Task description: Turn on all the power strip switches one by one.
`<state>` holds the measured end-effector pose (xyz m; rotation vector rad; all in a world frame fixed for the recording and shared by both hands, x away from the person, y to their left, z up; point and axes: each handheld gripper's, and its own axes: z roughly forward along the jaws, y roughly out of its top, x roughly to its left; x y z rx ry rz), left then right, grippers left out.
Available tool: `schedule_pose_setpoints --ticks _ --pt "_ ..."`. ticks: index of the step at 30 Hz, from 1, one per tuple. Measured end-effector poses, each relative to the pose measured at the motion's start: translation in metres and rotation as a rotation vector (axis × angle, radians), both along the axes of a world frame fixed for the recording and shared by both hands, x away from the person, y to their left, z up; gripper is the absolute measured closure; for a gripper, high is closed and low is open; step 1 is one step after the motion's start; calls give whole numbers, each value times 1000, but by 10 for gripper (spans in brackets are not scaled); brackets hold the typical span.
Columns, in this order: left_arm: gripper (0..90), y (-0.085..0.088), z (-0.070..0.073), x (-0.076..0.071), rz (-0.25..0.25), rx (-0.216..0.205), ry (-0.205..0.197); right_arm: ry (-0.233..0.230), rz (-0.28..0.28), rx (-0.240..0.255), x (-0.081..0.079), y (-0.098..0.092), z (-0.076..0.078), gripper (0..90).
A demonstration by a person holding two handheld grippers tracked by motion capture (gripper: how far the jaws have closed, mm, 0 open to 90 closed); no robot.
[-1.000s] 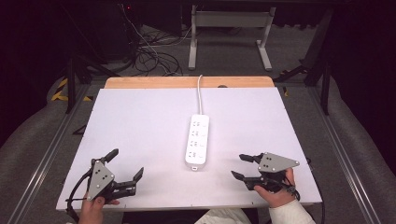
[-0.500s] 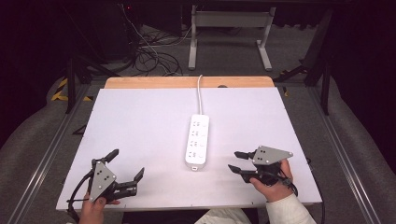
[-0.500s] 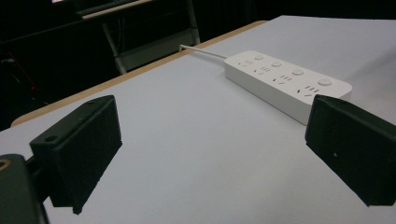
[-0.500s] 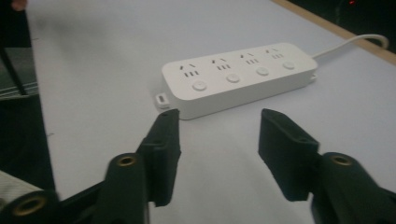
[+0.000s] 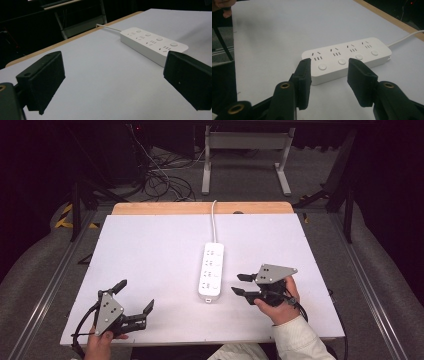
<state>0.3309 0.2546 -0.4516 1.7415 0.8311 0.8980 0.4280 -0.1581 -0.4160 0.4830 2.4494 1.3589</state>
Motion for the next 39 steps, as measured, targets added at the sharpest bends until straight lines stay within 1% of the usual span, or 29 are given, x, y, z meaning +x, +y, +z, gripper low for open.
schedule_pose_setpoints --ticks 7,10,11,15,17,21,22,23,24,26,27,28,31,32,34,35,36,39 --pt "39 0 0 0 -1 -1 0 3 13 3 7 12 5 574" --pt "39 0 0 0 4 -5 1 28 21 0 9 18 5 614" --pt "39 0 0 0 5 -5 1 32 24 1 10 20 5 616" --pt "39 0 0 0 6 -4 0 35 26 -2 12 26 6 622" --pt "39 0 0 0 6 -2 0 37 26 -1 12 28 7 641" --pt "39 0 0 -1 6 -2 -1 54 33 9 13 31 9 716" --pt "39 0 0 -1 8 -1 -2 63 38 12 14 32 9 777" --pt "39 0 0 -1 10 0 -2 63 38 12 14 32 9 777" --pt "39 0 0 0 12 2 -4 65 41 13 14 33 8 804" --pt "39 1 0 0 19 1 -5 67 46 15 14 34 7 896" --pt "39 1 1 0 21 3 -8 69 48 20 14 35 7 900" --pt "39 1 0 0 19 -2 -3 65 39 28 14 35 7 900" --pt "39 2 1 0 21 3 -8 46 22 49 16 37 5 900" --pt "39 1 1 0 20 2 -7 52 24 53 17 38 5 900" --pt "39 1 0 0 18 1 -4 64 18 41 19 41 3 900" --pt "39 0 0 0 17 -1 -4 80 12 24 22 44 0 900" --pt "39 0 0 0 16 0 -4 87 10 17 24 46 -2 900" --pt "39 0 0 0 16 -2 -3 95 4 5 26 49 -5 900"
